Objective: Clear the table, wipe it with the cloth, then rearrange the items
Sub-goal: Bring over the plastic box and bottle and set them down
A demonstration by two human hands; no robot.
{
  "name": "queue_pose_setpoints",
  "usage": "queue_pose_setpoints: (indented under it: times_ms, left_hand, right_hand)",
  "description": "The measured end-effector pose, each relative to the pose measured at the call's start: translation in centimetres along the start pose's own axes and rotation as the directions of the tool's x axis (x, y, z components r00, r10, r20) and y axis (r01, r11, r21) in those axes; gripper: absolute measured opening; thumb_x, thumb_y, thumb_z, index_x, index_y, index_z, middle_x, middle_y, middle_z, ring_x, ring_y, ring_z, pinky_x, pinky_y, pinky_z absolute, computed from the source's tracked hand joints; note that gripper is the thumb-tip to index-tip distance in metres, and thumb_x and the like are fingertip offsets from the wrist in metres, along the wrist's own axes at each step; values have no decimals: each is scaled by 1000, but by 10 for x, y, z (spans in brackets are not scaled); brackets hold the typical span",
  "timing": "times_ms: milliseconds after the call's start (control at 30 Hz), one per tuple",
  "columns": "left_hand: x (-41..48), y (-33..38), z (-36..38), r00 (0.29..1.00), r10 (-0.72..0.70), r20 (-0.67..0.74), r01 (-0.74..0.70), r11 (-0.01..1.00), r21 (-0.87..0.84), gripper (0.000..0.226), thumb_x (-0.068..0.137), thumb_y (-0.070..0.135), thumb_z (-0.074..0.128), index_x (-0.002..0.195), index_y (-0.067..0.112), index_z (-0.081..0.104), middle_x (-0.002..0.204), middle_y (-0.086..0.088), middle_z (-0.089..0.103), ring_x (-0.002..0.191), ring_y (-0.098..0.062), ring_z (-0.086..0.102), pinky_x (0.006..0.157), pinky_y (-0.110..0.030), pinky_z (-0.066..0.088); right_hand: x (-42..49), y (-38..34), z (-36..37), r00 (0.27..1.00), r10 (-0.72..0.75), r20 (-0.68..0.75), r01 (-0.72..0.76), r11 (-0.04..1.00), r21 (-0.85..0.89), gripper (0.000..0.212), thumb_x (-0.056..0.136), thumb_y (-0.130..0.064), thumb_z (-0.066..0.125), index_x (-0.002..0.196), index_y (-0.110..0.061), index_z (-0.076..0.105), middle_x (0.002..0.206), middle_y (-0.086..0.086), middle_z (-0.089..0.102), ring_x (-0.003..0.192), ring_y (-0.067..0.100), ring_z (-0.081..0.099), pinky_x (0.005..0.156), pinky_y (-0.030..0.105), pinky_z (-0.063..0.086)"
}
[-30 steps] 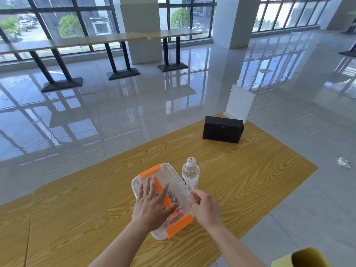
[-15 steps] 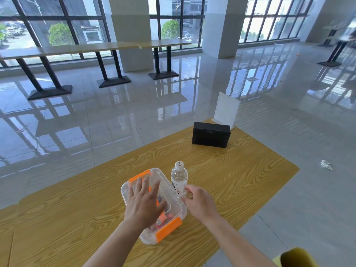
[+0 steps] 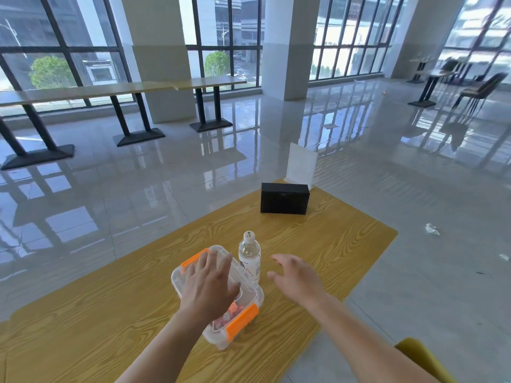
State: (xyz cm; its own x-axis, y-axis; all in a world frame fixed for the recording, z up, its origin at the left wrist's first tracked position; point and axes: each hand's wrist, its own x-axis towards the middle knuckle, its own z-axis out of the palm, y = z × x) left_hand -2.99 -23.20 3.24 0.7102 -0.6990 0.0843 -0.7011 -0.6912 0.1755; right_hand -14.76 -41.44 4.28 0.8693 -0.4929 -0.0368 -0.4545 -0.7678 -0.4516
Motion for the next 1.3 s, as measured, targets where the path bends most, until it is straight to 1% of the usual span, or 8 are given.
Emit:
queue_pose_setpoints:
  times_ms: [300, 367, 500, 567, 767, 867, 1067, 1300]
  left_hand:
    - [-15, 10, -24, 989, 145, 8, -145, 989, -22, 70, 91, 58, 44, 151, 32, 20, 159, -8, 21, 148, -27, 12, 117, -50, 22]
    - [-18, 17, -26, 987, 162, 19, -161, 986, -36, 69, 92, 58, 43, 151, 31, 21, 158, -8, 22, 147, -28, 14, 117, -49, 21]
    - [-21, 30, -20, 979, 205, 11, -204, 978, -50, 67, 91, 55, 44, 149, 28, 26, 157, -11, 25, 145, -28, 18, 114, -50, 26]
    - [-15, 83, -8, 955, 295, 30, -293, 954, -57, 70, 91, 56, 45, 150, 27, 24, 159, -13, 21, 148, -30, 14, 115, -51, 25]
    - [-7, 110, -1, 942, 333, 37, -332, 943, -30, 72, 92, 56, 46, 152, 27, 21, 158, -11, 23, 147, -30, 15, 117, -48, 21]
    - [6, 148, 8, 949, 313, 47, -311, 949, -44, 71, 92, 56, 46, 152, 27, 21, 158, -10, 24, 147, -29, 17, 117, -47, 24]
    - [33, 203, 31, 978, 196, 76, -192, 980, -59, 73, 92, 56, 48, 153, 29, 19, 159, -8, 22, 147, -28, 17, 116, -47, 26]
    - [60, 231, 42, 993, 102, 55, -100, 995, -28, 73, 92, 58, 49, 152, 28, 21, 158, -8, 25, 146, -27, 20, 116, -48, 28]
  right_hand:
    - [-45, -13, -17, 989, 110, -95, -112, 994, -18, 53, 95, -41, 59, 143, -24, 45, 137, 1, 56, 124, 20, 53, 97, 36, 47]
    - [-52, -11, -18, 987, 125, -105, -128, 991, -23, 53, 95, -42, 59, 143, -24, 45, 139, 0, 54, 125, 20, 51, 97, 35, 45]
    - [-58, -7, -30, 988, 131, -86, -135, 989, -52, 53, 95, -43, 58, 143, -25, 44, 142, 1, 52, 128, 22, 50, 99, 36, 44]
    - [-80, 35, -51, 971, 196, -138, -202, 979, -32, 54, 94, -44, 59, 143, -24, 46, 141, 1, 53, 128, 21, 50, 100, 36, 43]
    - [-83, 55, -61, 972, 184, -144, -191, 981, -33, 55, 92, -46, 60, 141, -24, 47, 140, 1, 55, 126, 21, 52, 101, 37, 45]
    - [-80, 94, -73, 975, 174, -139, -181, 982, -42, 55, 92, -46, 60, 141, -25, 47, 138, 1, 56, 124, 21, 54, 99, 37, 46]
    - [-58, 160, -103, 990, 101, -98, -107, 993, -60, 52, 93, -44, 60, 140, -23, 48, 138, 1, 55, 125, 22, 52, 100, 37, 46]
    - [-27, 201, -122, 998, 40, -45, -43, 996, -73, 50, 94, -42, 58, 140, -24, 47, 137, 2, 55, 125, 22, 52, 98, 38, 47]
